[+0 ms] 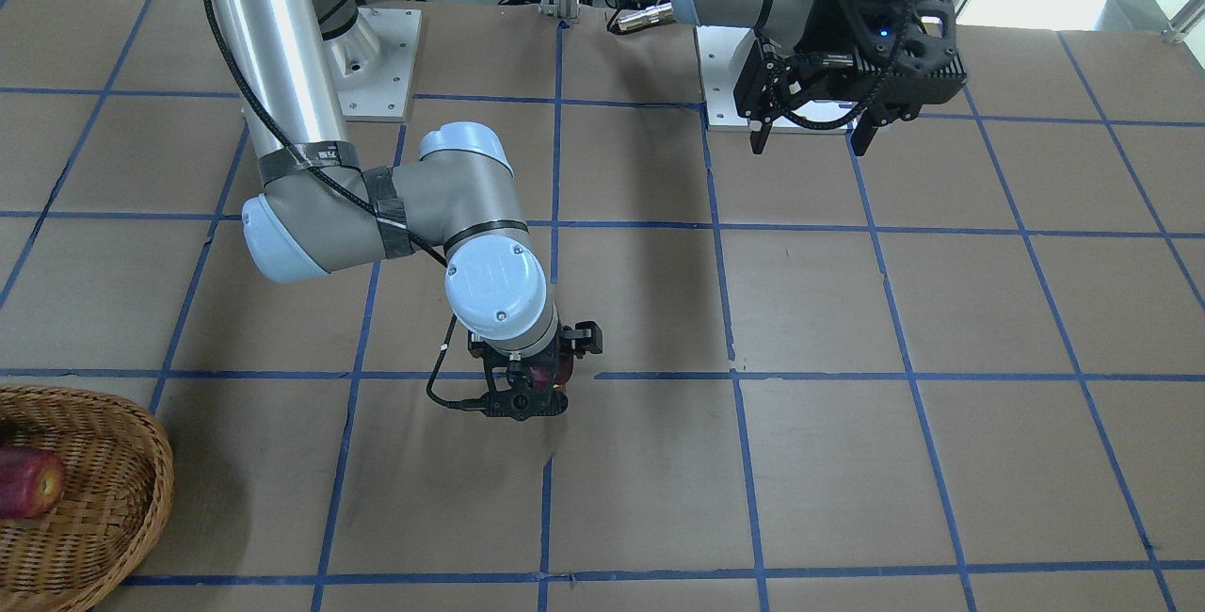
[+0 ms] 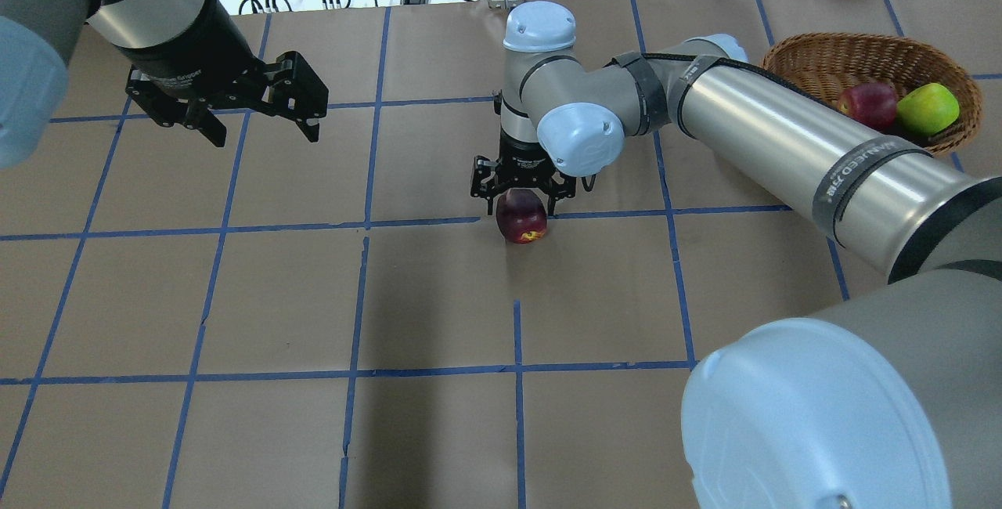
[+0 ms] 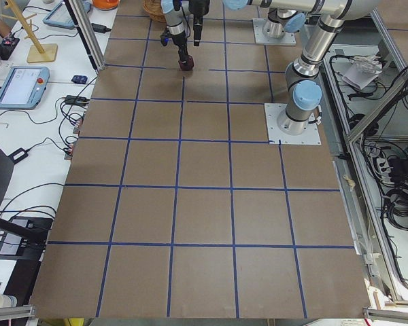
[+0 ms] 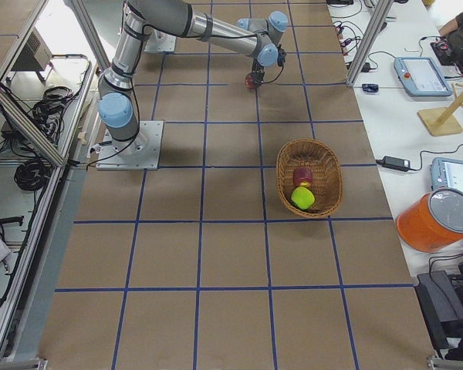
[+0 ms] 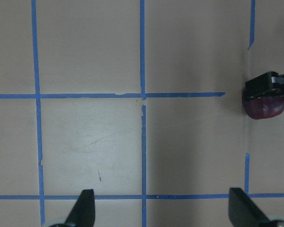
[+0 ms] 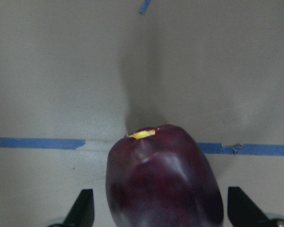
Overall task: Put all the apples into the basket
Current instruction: 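Move the right gripper to the dark red apple and grasp it, then carry the dark red apple to the basket and release it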
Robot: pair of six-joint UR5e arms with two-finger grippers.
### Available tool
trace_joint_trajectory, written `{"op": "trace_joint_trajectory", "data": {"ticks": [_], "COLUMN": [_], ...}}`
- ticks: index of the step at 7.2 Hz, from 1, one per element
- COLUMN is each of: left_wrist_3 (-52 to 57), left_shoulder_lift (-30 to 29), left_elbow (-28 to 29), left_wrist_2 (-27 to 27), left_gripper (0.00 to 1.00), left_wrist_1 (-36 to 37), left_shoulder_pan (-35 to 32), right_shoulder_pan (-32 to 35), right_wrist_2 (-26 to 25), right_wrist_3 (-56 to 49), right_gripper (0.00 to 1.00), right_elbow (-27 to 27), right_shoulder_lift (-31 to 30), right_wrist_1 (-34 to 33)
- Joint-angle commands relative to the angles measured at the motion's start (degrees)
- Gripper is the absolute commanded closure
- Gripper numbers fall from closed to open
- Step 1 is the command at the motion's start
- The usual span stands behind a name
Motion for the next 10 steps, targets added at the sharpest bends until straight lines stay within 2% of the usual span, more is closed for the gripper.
{"op": "trace_joint_trajectory", "data": {"ticks": [1, 2, 3, 4, 5, 6, 7, 9, 10], "left_wrist_3": [0.0, 0.0, 0.0, 0.0, 0.0, 0.0, 0.0, 0.0, 0.0], "left_shoulder_lift": [-0.1, -0.2, 0.0, -0.3, -0.4, -0.4, -0.5, -0.4, -0.3], "left_elbow": [0.1, 0.2, 0.0, 0.3, 0.5, 0.5, 0.4, 0.4, 0.3], "left_wrist_2": [-0.1, -0.1, -0.1, -0.1, -0.1, -0.1, -0.1, -0.1, -0.1], "left_gripper": [0.00, 0.00, 0.00, 0.00, 0.00, 0.00, 0.00, 0.00, 0.00], "left_wrist_1": [0.1, 0.1, 0.1, 0.1, 0.1, 0.1, 0.1, 0.1, 0.1], "left_shoulder_pan": [-0.1, 0.0, 0.0, -0.1, -0.1, 0.0, 0.0, 0.0, 0.0], "right_shoulder_pan": [0.0, 0.0, 0.0, 0.0, 0.0, -0.2, -2.2, -13.9, -19.3], "right_wrist_2": [0.4, 0.1, -0.1, -0.3, -0.4, -0.4, -0.4, -3.1, -8.6], "right_wrist_3": [2.1, 1.9, 1.9, 2.1, 2.2, 2.2, 1.9, 0.7, -3.7], "right_gripper": [0.00, 0.00, 0.30, 0.80, 1.00, 1.00, 1.00, 1.00, 1.00], "right_elbow": [1.9, 1.9, 2.0, 1.9, 1.8, 1.0, 0.1, -8.4, -11.1], "right_shoulder_lift": [0.5, 0.6, 0.6, 0.2, 0.1, -0.9, -4.9, -9.1, -8.8], "right_wrist_1": [-3.7, -3.8, -3.8, -3.8, -3.7, -3.3, -2.2, 13.3, 16.3]}}
